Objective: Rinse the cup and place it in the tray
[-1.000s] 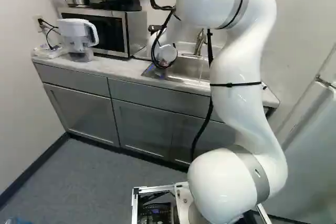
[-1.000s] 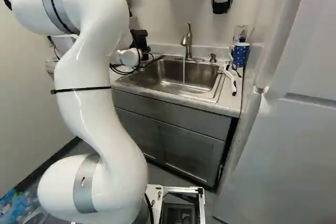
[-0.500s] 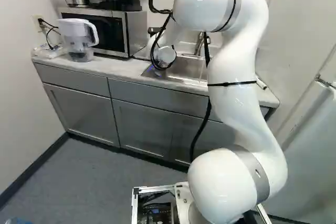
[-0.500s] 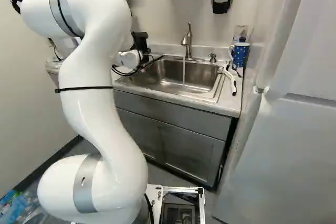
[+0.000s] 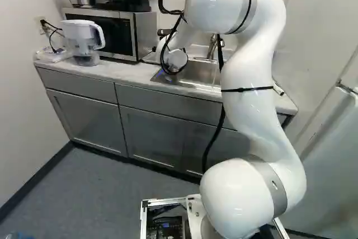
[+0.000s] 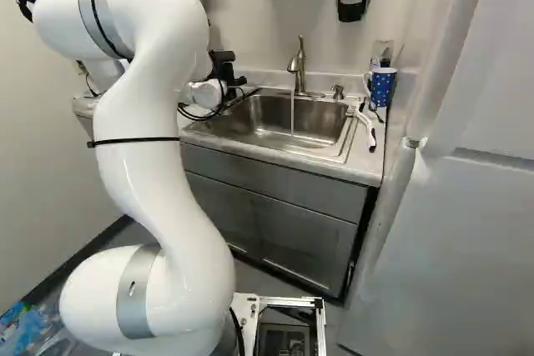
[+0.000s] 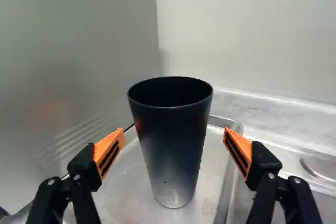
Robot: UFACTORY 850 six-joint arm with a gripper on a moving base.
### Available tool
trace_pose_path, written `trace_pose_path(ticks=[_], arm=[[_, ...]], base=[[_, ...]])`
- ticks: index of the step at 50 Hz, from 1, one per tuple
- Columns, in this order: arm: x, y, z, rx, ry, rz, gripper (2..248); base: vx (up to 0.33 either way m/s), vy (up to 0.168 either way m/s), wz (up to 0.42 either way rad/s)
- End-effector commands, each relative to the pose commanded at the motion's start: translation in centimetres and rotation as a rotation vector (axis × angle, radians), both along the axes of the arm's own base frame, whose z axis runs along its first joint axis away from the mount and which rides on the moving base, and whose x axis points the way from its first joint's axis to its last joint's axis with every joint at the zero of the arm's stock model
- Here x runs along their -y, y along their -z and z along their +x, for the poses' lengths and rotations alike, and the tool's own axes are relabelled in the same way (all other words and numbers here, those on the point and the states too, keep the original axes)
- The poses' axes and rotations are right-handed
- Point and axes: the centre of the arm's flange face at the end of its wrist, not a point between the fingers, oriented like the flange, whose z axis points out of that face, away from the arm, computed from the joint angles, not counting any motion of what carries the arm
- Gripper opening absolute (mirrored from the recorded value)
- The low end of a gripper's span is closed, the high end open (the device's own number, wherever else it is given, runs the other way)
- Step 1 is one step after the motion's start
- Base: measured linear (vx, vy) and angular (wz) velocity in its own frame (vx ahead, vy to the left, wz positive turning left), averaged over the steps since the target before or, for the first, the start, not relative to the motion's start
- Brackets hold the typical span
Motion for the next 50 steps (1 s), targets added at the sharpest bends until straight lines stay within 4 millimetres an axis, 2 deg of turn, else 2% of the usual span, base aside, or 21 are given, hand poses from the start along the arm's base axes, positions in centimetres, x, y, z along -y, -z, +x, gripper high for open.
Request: trace_pose_path(ticks=[50], arm=[[0.0,-4.7,-0.1,0.013,-0.003,0.006,247]], base=[[0.0,0.0,0.0]])
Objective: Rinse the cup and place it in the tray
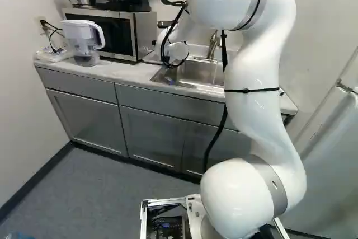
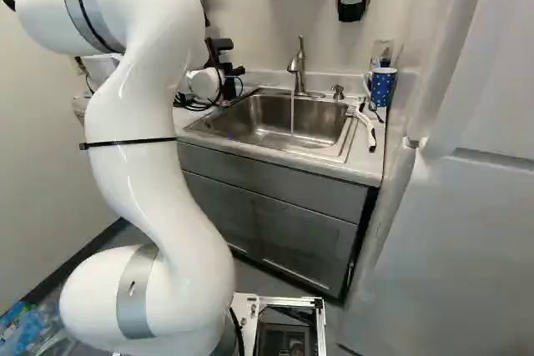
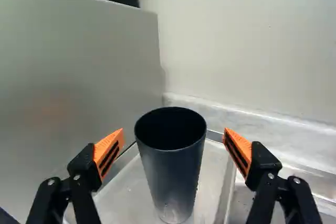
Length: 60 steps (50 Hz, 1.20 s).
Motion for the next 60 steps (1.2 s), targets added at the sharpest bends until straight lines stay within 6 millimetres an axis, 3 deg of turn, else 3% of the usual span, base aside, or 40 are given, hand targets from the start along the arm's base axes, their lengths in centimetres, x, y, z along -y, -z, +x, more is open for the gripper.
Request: trace_pose_path(ticks=[33,60], arm=[[0.5,-3.5,-0.1,0.023,0.005,0.006,247],[4.2,-6.4,-0.3,0.05,0.058,0.011,247]], base=[[0.0,0.0,0.0],[0.0,0.0,0.0]])
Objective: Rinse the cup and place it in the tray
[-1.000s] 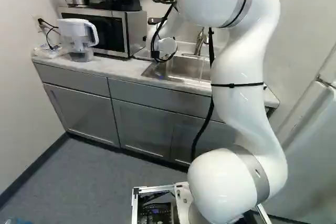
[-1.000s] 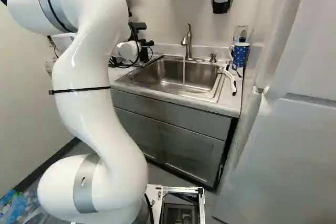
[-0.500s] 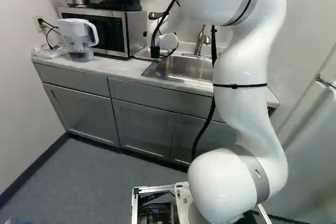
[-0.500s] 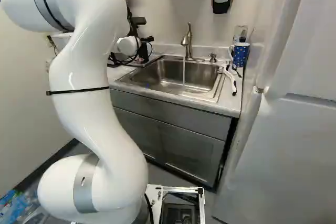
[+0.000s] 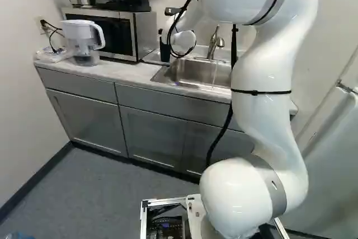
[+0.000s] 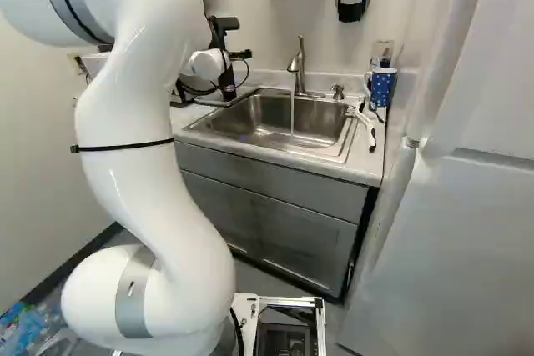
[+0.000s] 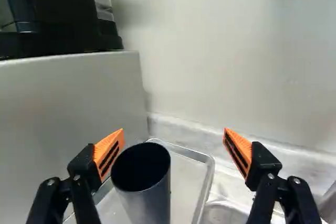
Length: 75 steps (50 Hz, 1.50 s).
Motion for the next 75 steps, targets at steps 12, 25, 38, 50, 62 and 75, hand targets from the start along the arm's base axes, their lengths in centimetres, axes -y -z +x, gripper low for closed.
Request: trace_pose_path(ticks=[12,25,38,50,62,75], arm=[[1.9,-1.2,-0.1,0.005,0.028,0.001,247],[4.0,-2.4,-0.1,-0.002,0.057,0.002,247],[6.1,-3.6,-0.2,-0.013,0.087,0.003,247],[8.0,-4.7,-0.2,-0.023,0.114,0.003,247],[9.9,-5.7,-0.2,-0.032,0.141,0.005,247],[12.0,-6.8,-0.3,-0.042,0.17,0.006,247]], base=[[0.0,0.0,0.0],[0.0,0.0,0.0],[0.0,0.0,0.0],[0.0,0.0,0.0],[0.0,0.0,0.0],[0.0,0.0,0.0]])
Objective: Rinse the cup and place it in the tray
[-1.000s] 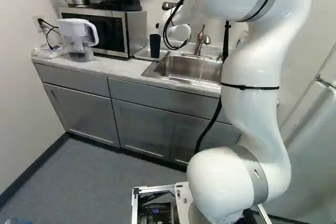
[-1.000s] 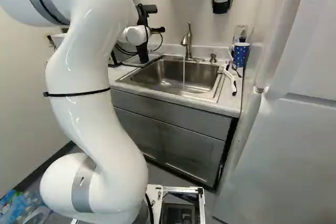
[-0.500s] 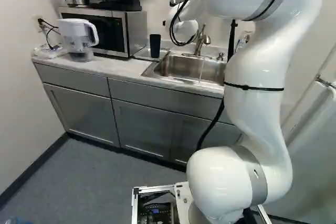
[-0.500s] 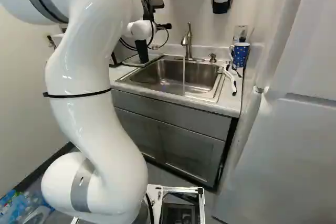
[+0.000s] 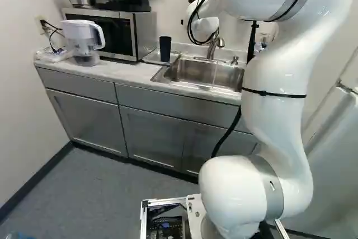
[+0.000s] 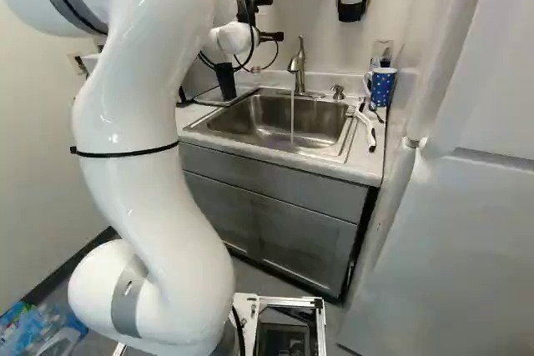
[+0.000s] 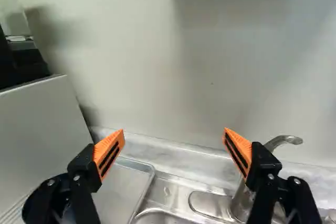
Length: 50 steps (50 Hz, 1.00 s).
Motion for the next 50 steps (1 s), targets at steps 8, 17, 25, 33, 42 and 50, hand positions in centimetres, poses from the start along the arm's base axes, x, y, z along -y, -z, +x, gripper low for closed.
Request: trace_pose_path(ticks=[8,17,25,33,42,50], arm=[[1.3,-0.7,0.0,-0.006,0.018,0.001,247],[2.7,-1.5,0.1,-0.008,0.038,0.002,247],[4.0,-2.2,0.2,-0.007,0.056,0.003,247],[5.3,-2.9,0.4,-0.005,0.074,0.003,247],[6.6,-2.8,0.9,-0.018,0.092,0.005,247],[7.0,-2.5,1.9,-0.029,0.094,0.007,247]], base=[[0.0,0.0,0.0],[0.0,0.0,0.0],[0.0,0.0,0.0],[0.0,0.0,0.0],[0.0,0.0,0.0],[0.0,0.0,0.0]])
